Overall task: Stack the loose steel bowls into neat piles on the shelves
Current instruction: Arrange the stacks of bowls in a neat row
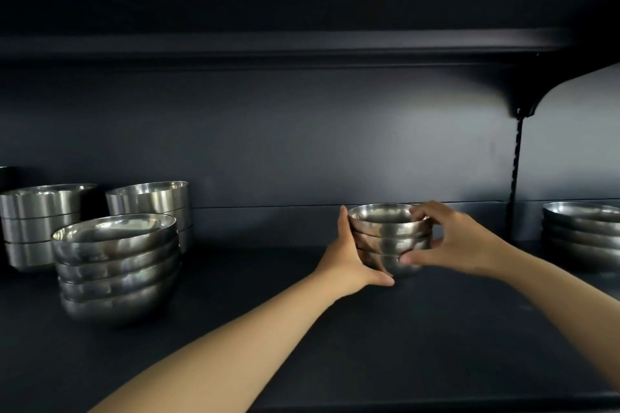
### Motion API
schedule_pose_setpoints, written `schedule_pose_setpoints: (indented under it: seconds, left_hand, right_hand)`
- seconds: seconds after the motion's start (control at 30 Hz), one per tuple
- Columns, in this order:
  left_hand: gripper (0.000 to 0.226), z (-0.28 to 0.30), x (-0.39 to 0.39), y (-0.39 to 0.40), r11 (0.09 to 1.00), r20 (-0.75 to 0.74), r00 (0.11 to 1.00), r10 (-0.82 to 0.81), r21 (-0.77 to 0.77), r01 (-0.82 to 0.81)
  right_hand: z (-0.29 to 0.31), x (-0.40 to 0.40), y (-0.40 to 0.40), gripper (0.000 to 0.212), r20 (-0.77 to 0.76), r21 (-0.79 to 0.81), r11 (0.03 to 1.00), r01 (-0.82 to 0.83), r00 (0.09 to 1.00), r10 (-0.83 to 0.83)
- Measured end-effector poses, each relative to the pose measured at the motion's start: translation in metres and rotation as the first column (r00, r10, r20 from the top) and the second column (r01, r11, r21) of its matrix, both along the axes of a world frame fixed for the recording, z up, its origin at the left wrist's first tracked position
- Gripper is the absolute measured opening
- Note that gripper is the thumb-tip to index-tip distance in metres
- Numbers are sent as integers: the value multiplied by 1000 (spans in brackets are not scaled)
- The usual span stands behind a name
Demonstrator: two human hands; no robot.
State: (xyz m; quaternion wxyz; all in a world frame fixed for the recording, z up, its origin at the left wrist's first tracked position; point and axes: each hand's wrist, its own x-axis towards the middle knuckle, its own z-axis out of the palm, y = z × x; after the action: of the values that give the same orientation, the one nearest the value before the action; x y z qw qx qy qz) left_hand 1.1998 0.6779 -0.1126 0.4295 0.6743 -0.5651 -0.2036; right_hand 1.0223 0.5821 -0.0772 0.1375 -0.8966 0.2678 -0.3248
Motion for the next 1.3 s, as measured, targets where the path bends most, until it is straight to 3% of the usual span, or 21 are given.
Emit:
schedule_pose_setpoints:
  seconds: [0.27, 0.4, 0.47, 0.57, 0.67, 0.8, 1.0, 1.07, 1.3]
  left_hand:
    - [136, -6, -15, -11, 999, 94, 996, 3, 48, -8]
    - [124, 5, -5, 12, 998, 207, 977, 59, 7, -62]
    - [114, 13, 9, 37, 995, 310, 946, 98, -45, -88]
    - [99, 24, 40, 89, 980, 523, 831, 188, -160, -120]
    - [89, 38, 77, 141, 952, 629, 718, 298, -254, -172]
    - [84, 51, 125, 196, 896, 646, 624, 440, -365, -253]
    - [83, 56, 186, 251, 829, 620, 553, 557, -460, -318]
    - [88, 53, 203, 260, 835, 600, 583, 548, -430, -343]
    - [105, 18, 240, 270, 903, 373, 823, 428, -220, -369]
  right_hand:
    - [-10, -16, -10, 58, -45, 6, 999, 32, 999, -32]
    - [13, -17, 3, 73, -229, -232, 968, 97, 962, -151]
    - [32, -13, 17, 83, -208, -312, 943, 116, 960, -187]
    - [56, 10, 52, 80, -66, -325, 945, 47, 995, -72]
    - [68, 55, 92, 73, 34, -270, 959, -85, 995, 97]
    - [64, 124, 143, 62, 66, -167, 950, -265, 958, 279]
    - [37, 209, 191, 68, 24, -107, 908, -406, 912, 410]
    - [31, 227, 199, 65, 11, -68, 906, -418, 908, 419]
    - [15, 257, 204, 53, -20, 72, 927, -368, 929, 371]
